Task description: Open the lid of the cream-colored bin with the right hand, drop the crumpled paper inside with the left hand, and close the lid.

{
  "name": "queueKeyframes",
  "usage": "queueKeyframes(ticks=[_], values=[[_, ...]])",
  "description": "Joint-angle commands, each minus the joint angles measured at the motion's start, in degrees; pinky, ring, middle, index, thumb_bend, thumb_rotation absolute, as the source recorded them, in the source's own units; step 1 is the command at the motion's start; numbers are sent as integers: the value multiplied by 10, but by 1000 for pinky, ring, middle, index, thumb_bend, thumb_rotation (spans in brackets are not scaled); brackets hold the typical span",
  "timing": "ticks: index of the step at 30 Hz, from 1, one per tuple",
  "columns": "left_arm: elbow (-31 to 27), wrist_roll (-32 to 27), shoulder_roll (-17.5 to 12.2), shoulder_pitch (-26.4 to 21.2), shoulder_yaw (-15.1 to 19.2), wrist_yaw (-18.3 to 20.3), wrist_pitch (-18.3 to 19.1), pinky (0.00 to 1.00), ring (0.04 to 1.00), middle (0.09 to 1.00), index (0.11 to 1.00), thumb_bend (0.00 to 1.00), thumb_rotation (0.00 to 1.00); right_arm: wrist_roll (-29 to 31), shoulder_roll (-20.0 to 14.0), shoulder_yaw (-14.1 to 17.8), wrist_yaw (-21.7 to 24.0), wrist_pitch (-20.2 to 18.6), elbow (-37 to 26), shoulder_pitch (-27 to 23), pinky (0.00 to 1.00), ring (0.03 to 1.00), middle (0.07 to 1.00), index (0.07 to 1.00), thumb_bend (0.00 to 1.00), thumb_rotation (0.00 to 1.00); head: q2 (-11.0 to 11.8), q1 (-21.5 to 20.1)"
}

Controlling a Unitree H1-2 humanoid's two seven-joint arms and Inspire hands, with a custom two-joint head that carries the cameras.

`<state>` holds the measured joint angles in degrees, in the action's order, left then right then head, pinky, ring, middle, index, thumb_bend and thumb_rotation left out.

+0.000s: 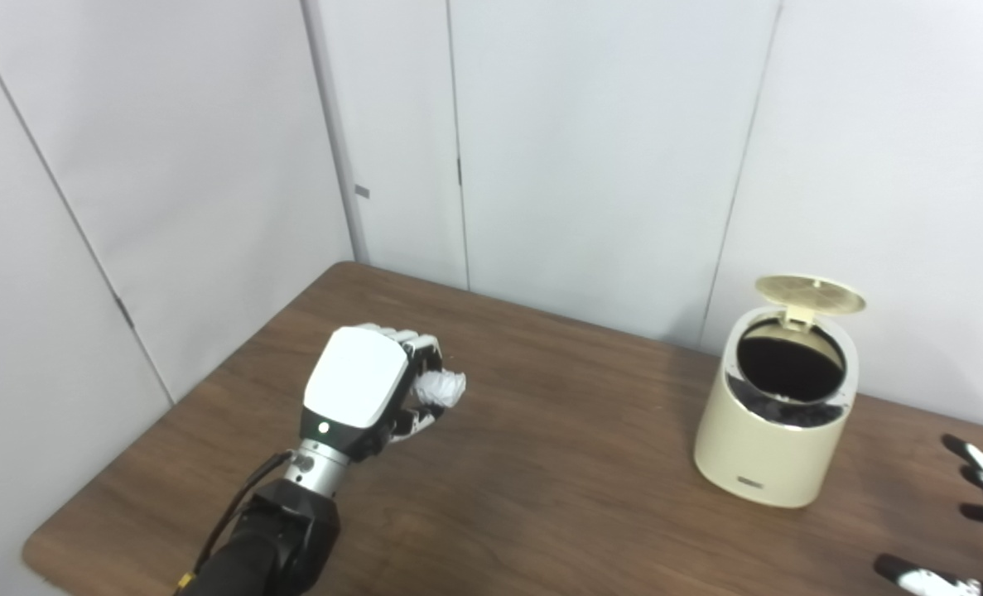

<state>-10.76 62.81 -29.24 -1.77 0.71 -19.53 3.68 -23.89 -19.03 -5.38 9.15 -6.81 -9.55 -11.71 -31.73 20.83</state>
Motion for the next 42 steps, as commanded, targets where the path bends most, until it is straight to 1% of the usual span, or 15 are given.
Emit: queueKeyframes(ticks=[1,4,8,10,11,13,14,18,22,23,25,26,30,38,42], values=[[-24,1,3,-22,8,-18,0,489,425,473,484,527,0,8,2,9,0,-10,-24,-22,751,892,957,914,675,350,1,-10],[-38,-11,26,-32,6,-15,-2,509,442,474,484,527,0,11,4,10,3,-27,-31,-24,739,875,951,913,693,309,3,-34],[-43,-10,51,-52,-2,-18,-12,499,432,474,484,527,0,21,6,12,-1,-19,-25,-27,721,857,932,895,725,276,7,-59],[-46,-9,65,-62,-8,-14,-11,494,436,474,484,526,0,23,8,12,-5,-14,-20,-28,717,853,927,888,737,271,13,-82],[-46,-11,76,-70,-13,-15,-12,489,435,474,484,526,0,22,9,11,-7,-10,-17,-29,714,850,925,887,740,270,14,-90],[-42,-10,92,-83,-22,-18,-13,473,437,426,519,519,0,22,10,9,-12,-3,-12,-31,700,841,922,882,748,271,16,-103],[-41,-9,96,-86,-25,-18,-14,470,437,419,523,518,0,22,10,8,-13,0,-10,-31,697,839,921,882,748,270,17,-109],[-28,-6,119,-111,-42,-25,-19,463,434,413,527,517,0,17,13,5,-20,12,2,-33,688,833,921,881,751,293,23,-136],[-12,-7,142,-138,-62,-32,-31,459,436,418,527,518,0,13,16,1,-18,5,1,-31,683,836,928,884,757,309,29,-151],[-7,-6,146,-145,-65,-36,-33,450,428,451,501,523,0,13,16,1,-18,6,1,-31,695,844,930,886,751,301,30,-156],[5,-6,154,-159,-72,-42,-35,436,418,468,487,525,0,12,17,-1,-20,10,1,-30,698,848,931,887,746,292,32,-162],[10,-8,159,-165,-74,-45,-35,430,413,436,509,521,0,10,18,-2,-21,11,1,-30,701,847,929,885,745,288,34,-168],[28,-7,175,-191,-86,-50,-33,417,399,415,521,519,0,-2,22,-8,-27,14,0,-28,699,847,922,879,748,292,39,-186],[63,-14,188,-228,-108,-59,-45,401,401,430,526,519,0,-16,27,-16,-27,3,-6,-27,737,872,933,893,738,311,50,-213],[78,-22,189,-242,-119,-60,-54,376,391,428,526,519,0,-25,33,-18,-24,-9,-12,-28,721,870,935,894,736,317,53,-224]])
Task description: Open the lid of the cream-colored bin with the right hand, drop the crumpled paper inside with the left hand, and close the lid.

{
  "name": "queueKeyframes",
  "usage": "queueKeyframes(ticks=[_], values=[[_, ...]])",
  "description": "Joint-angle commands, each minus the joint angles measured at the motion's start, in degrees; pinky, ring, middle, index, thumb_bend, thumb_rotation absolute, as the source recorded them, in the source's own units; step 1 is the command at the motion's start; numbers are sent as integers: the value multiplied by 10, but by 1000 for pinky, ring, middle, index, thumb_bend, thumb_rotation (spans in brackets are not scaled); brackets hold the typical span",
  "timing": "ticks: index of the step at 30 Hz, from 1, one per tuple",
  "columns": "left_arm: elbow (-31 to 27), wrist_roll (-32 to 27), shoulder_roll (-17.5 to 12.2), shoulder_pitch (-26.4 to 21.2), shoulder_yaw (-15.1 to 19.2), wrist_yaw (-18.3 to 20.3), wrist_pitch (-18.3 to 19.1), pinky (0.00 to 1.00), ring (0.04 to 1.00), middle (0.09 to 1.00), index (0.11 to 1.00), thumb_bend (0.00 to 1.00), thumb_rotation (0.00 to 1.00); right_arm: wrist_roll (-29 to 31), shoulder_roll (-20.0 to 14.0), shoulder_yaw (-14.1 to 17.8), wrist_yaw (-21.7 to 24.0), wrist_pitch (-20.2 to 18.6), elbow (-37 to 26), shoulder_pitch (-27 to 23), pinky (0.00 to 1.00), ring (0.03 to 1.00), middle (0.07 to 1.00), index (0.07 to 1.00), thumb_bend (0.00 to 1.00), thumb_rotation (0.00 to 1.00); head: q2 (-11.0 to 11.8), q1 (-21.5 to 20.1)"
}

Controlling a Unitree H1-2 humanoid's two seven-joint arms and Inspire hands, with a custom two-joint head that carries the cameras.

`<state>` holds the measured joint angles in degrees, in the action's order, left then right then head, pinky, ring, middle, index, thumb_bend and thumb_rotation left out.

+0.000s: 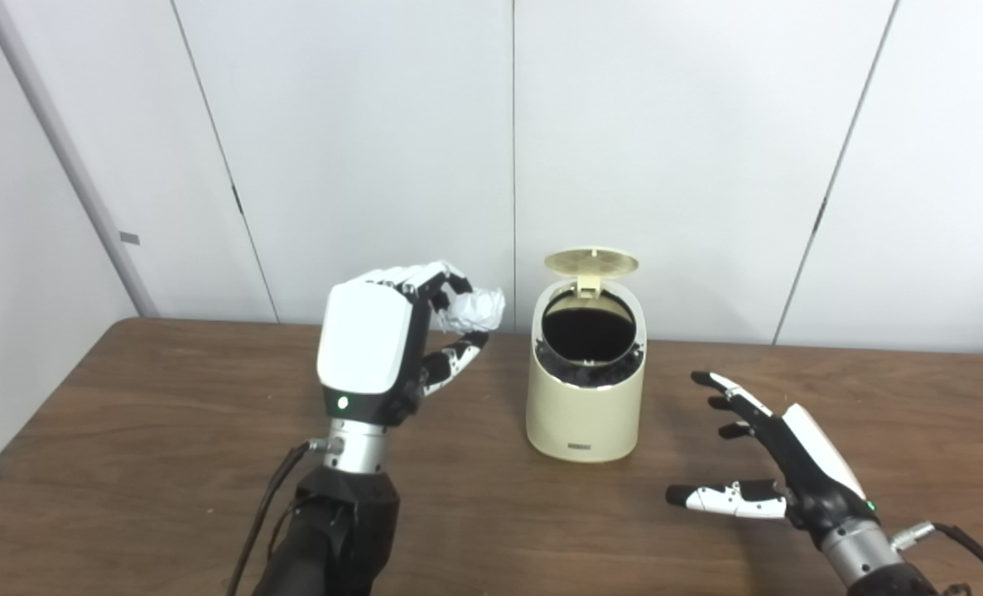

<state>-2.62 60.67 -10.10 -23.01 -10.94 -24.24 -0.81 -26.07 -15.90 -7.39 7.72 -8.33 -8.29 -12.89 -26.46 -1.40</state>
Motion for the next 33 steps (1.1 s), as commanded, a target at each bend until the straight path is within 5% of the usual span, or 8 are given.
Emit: queueKeyframes(ticks=[1,8,29,33], values=[[1,-2,-2,-34,-5,-14,-13,375,391,429,526,519,0,-3,3,2,-9,6,-24,-16,716,869,936,896,735,323,0,-5],[19,-10,0,-56,-20,-5,-15,434,418,430,527,519,0,-13,9,-3,-4,-3,-32,-17,708,870,940,902,729,331,2,-18],[94,-60,8,-121,-62,33,-41,317,380,426,519,520,0,-23,25,2,-12,-5,-30,-17,729,885,939,896,727,313,6,-44],[101,-61,14,-127,-66,46,-36,360,399,473,485,526,0,-24,25,4,-14,0,-27,-18,722,881,939,897,727,323,7,-46]])
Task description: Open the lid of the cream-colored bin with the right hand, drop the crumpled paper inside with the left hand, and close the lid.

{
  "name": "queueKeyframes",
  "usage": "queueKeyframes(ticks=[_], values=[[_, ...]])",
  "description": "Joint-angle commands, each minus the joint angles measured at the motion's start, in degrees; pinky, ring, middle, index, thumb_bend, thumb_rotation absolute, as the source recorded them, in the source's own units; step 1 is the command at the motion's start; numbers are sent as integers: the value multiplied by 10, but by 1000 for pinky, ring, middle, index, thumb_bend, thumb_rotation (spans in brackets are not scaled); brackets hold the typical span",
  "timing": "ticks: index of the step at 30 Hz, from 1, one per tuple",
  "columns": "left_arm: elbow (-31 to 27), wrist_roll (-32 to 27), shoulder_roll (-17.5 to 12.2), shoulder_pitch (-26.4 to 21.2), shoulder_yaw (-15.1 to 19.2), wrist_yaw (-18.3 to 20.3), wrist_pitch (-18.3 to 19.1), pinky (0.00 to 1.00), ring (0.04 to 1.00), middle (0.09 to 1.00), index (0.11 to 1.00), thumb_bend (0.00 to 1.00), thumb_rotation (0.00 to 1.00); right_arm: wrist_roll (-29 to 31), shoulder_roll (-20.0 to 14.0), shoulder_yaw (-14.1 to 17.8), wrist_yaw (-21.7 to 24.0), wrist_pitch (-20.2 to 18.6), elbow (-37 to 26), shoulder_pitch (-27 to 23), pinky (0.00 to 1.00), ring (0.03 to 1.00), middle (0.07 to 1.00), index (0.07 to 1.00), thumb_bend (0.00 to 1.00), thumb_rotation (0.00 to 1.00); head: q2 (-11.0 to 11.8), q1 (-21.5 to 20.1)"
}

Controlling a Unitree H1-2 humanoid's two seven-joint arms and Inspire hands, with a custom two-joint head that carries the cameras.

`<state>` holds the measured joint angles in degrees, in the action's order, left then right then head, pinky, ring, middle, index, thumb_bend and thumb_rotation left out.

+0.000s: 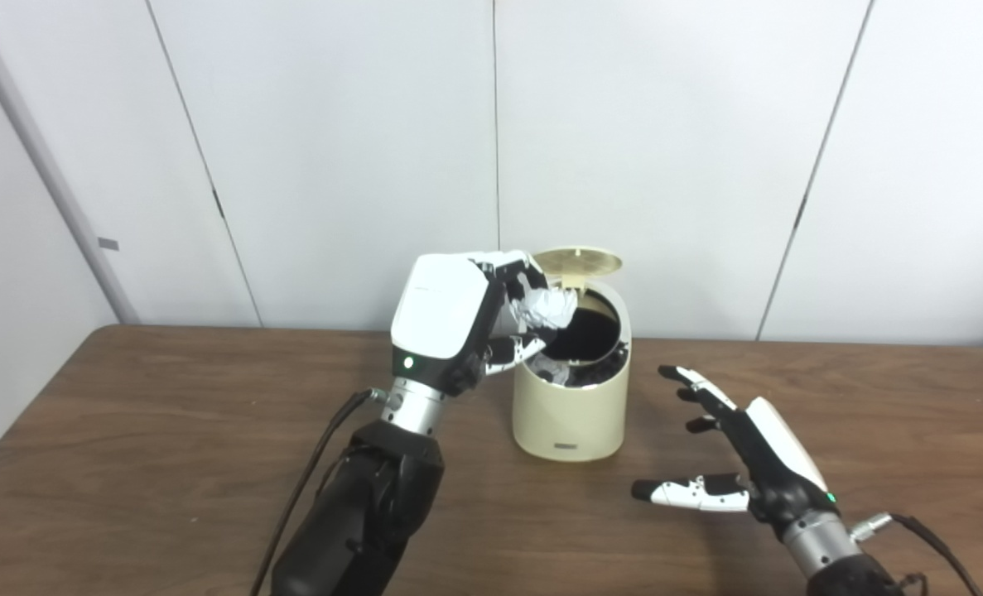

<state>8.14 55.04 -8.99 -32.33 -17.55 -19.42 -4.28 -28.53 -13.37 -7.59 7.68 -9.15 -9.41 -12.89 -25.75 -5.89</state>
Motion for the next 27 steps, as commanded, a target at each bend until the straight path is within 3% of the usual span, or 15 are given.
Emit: queueKeyframes(ticks=[1,5,9,17,23,26,27], values=[[-3,-3,4,-37,-1,1,-1,374,408,453,501,523,0,1,-1,7,-15,10,-15,-18,720,879,938,895,729,327,0,-1],[16,8,5,-50,-10,9,3,354,415,474,485,526,0,0,-1,7,-18,15,-13,-17,720,877,934,891,732,335,-1,-4],[38,10,8,-62,-18,6,3,359,431,433,527,519,0,2,1,8,-20,13,-16,-15,733,881,934,888,736,331,-1,-6],[75,12,12,-79,-31,-3,6,462,455,452,506,523,0,0,-1,8,-22,12,-21,-13,745,887,935,889,738,348,-4,-10],[94,21,9,-86,-37,-15,12,469,454,477,486,526,0,3,0,10,-20,8,-27,-9,738,885,935,887,736,335,-5,-11],[88,27,4,-85,-43,5,25,472,486,484,495,525,0,6,0,11,-20,8,-26,-7,736,886,938,888,736,331,-6,-7],[84,28,0,-84,-46,14,29,482,511,487,586,538,0,7,0,11,-20,9,-26,-7,734,885,938,887,736,329,-6,-7]])
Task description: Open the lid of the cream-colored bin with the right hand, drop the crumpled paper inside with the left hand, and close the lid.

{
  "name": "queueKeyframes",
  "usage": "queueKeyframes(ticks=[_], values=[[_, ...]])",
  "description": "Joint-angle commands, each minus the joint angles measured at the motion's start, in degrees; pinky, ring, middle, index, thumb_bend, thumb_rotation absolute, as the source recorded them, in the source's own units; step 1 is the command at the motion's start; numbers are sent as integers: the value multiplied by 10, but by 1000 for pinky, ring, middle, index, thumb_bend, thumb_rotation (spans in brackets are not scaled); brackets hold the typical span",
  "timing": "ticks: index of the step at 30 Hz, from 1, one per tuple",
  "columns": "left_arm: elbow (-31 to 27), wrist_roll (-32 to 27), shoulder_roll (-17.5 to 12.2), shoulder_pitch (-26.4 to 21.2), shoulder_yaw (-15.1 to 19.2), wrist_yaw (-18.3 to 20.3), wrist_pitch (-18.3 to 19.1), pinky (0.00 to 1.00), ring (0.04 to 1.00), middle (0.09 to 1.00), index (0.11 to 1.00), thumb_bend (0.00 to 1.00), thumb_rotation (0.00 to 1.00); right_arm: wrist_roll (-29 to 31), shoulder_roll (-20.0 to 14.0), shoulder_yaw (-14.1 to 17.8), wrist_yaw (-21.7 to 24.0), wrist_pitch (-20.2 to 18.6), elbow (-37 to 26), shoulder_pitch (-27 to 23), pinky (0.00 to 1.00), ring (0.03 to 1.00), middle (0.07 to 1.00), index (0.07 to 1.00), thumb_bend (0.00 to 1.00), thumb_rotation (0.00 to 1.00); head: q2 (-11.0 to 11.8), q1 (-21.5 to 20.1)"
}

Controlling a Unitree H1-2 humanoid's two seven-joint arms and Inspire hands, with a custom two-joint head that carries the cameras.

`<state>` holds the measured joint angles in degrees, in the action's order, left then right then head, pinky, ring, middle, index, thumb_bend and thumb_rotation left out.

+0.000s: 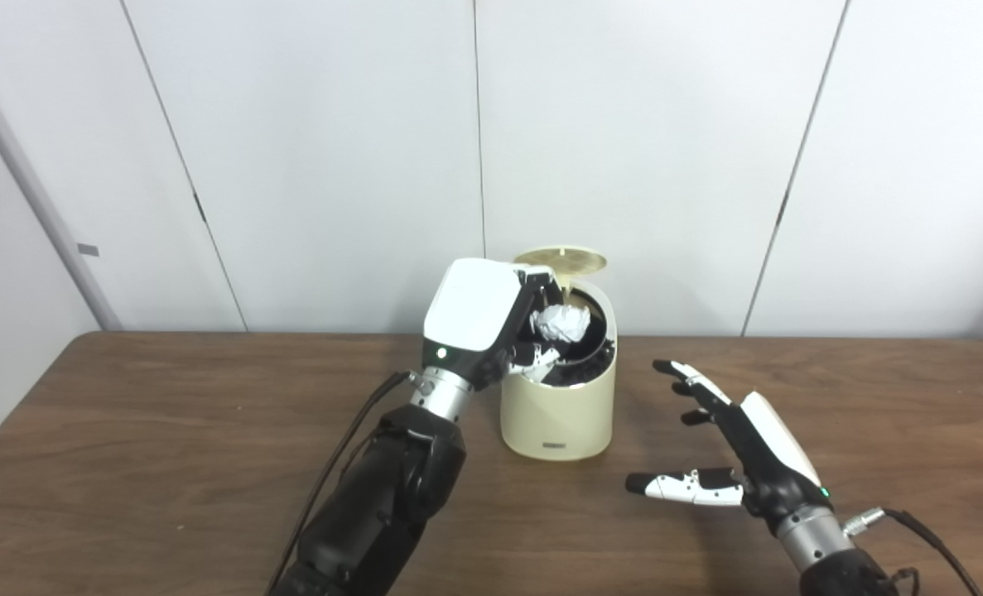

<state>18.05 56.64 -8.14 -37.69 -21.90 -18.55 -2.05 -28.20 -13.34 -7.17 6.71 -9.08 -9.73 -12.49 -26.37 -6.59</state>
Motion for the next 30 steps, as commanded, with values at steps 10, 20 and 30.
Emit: queueKeyframes(ticks=[10,20,30], values=[[-48,18,-18,-21,-9,40,27,542,621,684,723,883,185,5,-1,7,-15,17,-15,-13,734,878,930,883,742,322,-2,5],[-68,26,-25,-16,-10,44,34,504,604,689,720,875,205,6,-1,6,-14,16,-17,-11,732,879,932,884,732,290,-5,9],[-143,-110,-18,40,52,57,-22,422,512,552,508,539,74,2,0,7,-14,10,-22,-11,717,871,929,882,737,311,-6,12]])
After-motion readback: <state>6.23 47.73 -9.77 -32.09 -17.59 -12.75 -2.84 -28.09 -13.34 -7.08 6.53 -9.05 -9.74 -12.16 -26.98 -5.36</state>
